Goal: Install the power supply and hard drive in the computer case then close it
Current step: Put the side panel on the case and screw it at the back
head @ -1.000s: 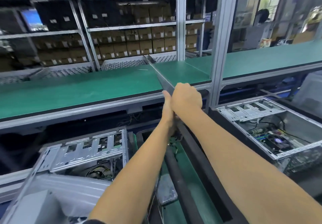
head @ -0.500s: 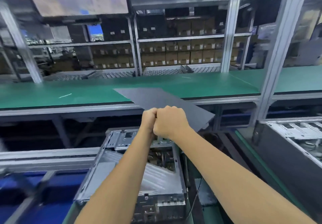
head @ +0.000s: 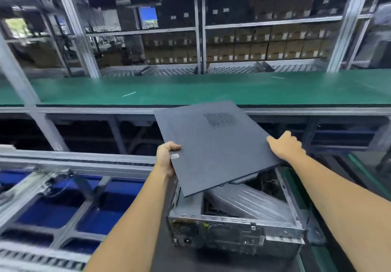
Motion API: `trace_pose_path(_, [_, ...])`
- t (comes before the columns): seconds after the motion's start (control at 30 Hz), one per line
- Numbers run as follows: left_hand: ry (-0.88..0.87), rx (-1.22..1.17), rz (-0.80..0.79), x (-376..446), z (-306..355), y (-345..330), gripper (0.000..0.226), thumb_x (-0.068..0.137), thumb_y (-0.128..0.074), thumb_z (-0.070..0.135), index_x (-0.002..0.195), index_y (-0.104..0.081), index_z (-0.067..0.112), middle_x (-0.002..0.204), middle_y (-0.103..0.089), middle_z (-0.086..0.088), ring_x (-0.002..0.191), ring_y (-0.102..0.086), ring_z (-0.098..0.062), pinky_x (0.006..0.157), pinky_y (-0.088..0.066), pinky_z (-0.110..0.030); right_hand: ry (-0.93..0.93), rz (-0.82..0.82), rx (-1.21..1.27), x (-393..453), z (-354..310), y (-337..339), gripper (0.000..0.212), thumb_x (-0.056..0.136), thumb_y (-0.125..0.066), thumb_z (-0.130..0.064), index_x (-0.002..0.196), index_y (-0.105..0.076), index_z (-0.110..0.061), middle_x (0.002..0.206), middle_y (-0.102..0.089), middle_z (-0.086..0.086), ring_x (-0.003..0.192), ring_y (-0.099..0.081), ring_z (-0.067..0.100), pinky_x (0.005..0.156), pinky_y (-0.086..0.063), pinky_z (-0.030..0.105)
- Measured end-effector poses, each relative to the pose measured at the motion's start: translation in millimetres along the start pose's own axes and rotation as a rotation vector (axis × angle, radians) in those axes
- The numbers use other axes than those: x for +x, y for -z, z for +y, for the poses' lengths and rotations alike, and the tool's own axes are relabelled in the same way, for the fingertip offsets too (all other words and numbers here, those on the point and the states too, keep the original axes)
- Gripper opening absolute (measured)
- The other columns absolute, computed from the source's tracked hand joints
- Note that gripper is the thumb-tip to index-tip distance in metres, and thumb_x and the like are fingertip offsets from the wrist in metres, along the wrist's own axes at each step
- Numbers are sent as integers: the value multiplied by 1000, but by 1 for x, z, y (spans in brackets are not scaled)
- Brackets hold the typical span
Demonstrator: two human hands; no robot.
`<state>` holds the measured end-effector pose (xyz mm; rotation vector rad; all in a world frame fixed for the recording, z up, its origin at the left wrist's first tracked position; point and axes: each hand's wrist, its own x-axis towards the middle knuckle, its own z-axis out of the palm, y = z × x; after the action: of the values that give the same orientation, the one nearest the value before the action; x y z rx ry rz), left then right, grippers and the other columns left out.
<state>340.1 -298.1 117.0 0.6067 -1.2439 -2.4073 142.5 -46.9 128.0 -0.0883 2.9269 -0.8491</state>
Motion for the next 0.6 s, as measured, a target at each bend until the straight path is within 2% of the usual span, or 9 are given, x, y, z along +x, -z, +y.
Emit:
trace_pose_path(0.03, [28, 11, -8, 1, -1, 8, 32, 77, -36, 9, 97, -61, 5, 83, -68, -13, 67, -64, -32, 66, -50, -37, -20, -33, 64, 0, 4, -7, 63, 99, -46, -48, 143, -37, -2, 144, -45, 22, 124, -47, 40, 97, -39, 46])
trace_pose_path(0.13, [111, 58, -38, 6, -9, 20, 35, 67, -43, 12, 93, -65, 4, 82, -68, -13, 66, -65, -32, 66, -52, -37, -4, 0, 160, -11, 15, -22, 41, 101, -44, -34, 114, -57, 2, 124, -59, 23, 96, -55, 37, 79, -40, 37])
trace_pose_path(0.27, [207, 167, 14, 17, -20, 25, 23, 59, -49, 13, 63, -71, 8, 68, -67, -9, 51, -63, -26, 51, -52, -28, -104, 109, 93, -36, 32, -37, 32, 100, -41, -27, 101, -60, -2, 118, -62, 22, 88, -52, 34, 76, -35, 35])
trace_pose_path(0.33, [217, 284, 113, 28, -27, 29, 17, 69, -52, 11, 66, -68, 9, 66, -66, -7, 50, -62, -24, 49, -50, -25, -146, 162, 104, -47, 39, -41, 30, 99, -40, -25, 96, -60, -1, 115, -63, 22, 86, -51, 34, 75, -35, 35])
trace_pose_path(0.4, [168, 503, 227, 39, -37, 30, 12, 82, -57, 20, 83, -64, 9, 72, -65, -5, 57, -59, -21, 50, -45, -23, -179, 217, 110, -57, 43, -43, 33, 99, -40, -23, 100, -62, 1, 114, -64, 23, 89, -54, 35, 74, -35, 35])
trace_pose_path(0.43, [118, 619, 261, 41, -43, 29, 17, 85, -58, 25, 86, -62, 9, 73, -62, -4, 57, -55, -19, 49, -41, -24, -189, 236, 109, -63, 45, -44, 33, 99, -40, -23, 101, -63, 1, 114, -65, 23, 88, -54, 35, 74, -35, 35])
trace_pose_path(0.5, [-3, 821, 305, 43, -50, 28, 27, 87, -56, 32, 80, -55, 6, 74, -55, -7, 58, -47, -19, 50, -35, -28, -194, 253, 112, -73, 50, -47, 33, 99, -39, -22, 100, -63, 2, 112, -65, 23, 86, -53, 34, 73, -34, 34])
trace_pose_path(0.6, [-129, 1080, 351, 38, -53, 26, 32, 88, -49, 32, 75, -52, 3, 78, -57, -10, 68, -51, -27, 58, -38, -34, -182, 269, 131, -85, 61, -54, 34, 99, -39, -21, 99, -62, 3, 107, -65, 23, 87, -57, 36, 71, -35, 35])
